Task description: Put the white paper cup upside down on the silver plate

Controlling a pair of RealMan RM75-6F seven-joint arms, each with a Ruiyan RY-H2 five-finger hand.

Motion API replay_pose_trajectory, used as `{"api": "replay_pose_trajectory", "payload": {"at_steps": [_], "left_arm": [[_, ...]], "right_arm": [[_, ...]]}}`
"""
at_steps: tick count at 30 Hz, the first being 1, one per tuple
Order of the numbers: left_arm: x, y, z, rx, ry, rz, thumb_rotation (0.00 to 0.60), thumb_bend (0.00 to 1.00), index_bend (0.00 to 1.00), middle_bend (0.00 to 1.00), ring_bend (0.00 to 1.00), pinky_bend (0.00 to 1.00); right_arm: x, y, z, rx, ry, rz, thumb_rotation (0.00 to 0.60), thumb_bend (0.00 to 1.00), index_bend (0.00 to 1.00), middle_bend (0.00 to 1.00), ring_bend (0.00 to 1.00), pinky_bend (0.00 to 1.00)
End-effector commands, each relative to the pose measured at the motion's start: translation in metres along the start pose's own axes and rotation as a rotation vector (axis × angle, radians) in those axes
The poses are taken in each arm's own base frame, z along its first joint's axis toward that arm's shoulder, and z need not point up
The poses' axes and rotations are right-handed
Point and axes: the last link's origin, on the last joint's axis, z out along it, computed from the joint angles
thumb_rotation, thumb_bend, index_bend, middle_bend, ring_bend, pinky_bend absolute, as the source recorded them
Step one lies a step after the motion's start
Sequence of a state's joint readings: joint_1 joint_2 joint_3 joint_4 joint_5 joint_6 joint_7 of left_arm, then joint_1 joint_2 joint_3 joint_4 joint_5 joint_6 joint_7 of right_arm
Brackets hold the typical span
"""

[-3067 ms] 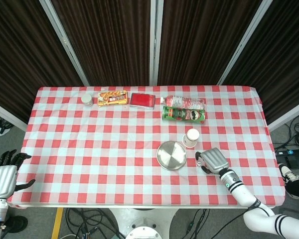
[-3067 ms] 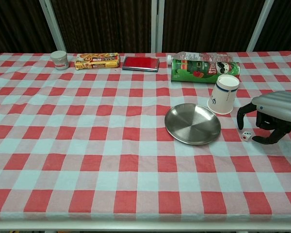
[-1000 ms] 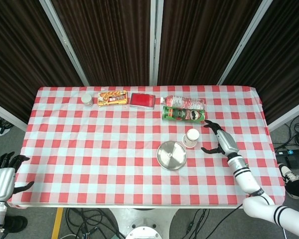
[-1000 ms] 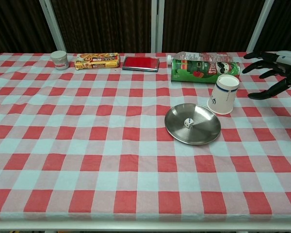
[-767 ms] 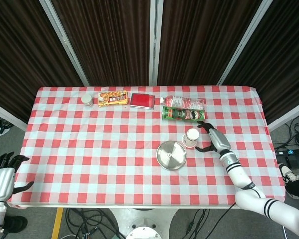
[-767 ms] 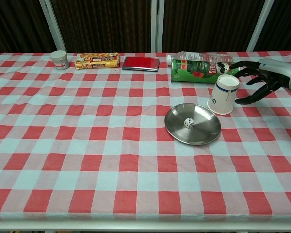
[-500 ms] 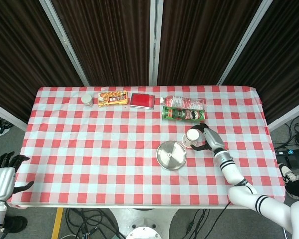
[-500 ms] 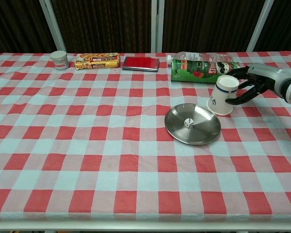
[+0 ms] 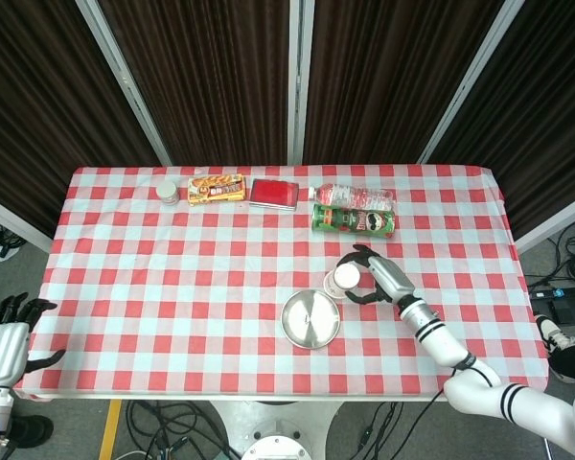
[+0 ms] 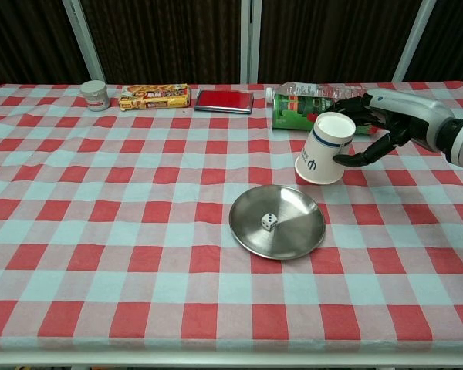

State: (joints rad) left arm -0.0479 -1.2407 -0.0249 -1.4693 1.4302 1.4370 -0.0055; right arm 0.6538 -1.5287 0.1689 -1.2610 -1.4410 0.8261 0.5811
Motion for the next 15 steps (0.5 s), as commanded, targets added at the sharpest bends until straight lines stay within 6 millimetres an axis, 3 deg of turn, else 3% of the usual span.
{"api": "replay_pose_trajectory", "payload": {"at_steps": [1, 7, 15], "left_arm": [[0.000, -0.002, -0.001, 0.007, -0.002, -0.001, 0.600, 0.07, 0.28, 0.23, 0.10, 0.08], [-0.002, -0.002, -0.001, 0.007, -0.007, -0.004, 0.600, 0.07, 0.28, 0.23, 0.10, 0.08], [-0.002, -0.002, 0.000, 0.007, -0.001, -0.004, 0.600, 0.07, 0.28, 0.23, 0.10, 0.08]], "right_arm": [[0.004, 0.002, -0.001, -0.002, 0.059, -0.080, 0.600, 0.27, 0.44, 0.27, 0.07, 0.10], [0.000, -0.002, -0.005, -0.018, 0.025, -0.003, 0.600, 0.27, 0.44, 0.28, 0.08, 0.10], [-0.034, -0.025, 0.004, 0.081, -0.128, -0.010, 0.600, 0.27, 0.44, 0.27, 0.08, 0.07]]}}
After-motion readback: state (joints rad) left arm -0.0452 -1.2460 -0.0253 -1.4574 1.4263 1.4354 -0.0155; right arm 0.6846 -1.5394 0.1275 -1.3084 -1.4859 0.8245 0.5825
